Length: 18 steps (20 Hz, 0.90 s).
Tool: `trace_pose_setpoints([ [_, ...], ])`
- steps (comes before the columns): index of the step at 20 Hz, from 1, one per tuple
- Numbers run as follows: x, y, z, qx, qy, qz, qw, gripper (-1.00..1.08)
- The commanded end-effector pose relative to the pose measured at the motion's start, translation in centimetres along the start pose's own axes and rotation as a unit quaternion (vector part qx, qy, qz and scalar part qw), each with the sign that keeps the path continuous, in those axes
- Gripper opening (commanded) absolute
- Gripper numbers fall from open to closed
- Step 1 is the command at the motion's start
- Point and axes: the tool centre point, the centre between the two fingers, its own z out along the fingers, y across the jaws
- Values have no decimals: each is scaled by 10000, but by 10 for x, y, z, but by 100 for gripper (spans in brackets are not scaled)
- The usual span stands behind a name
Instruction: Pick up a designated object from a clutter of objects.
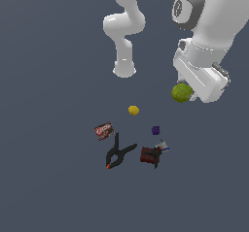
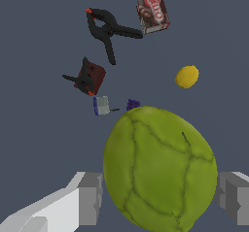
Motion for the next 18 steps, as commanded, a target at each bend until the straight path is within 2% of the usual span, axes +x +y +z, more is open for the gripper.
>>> trace_pose_setpoints([
  [1,-4,-7,-24,3,0,1,10000,-100],
  [9,-14,-27,-82,-8,4,6,10000,-100],
  [18,-21,-40,-114,-15,7,8,10000,-100],
])
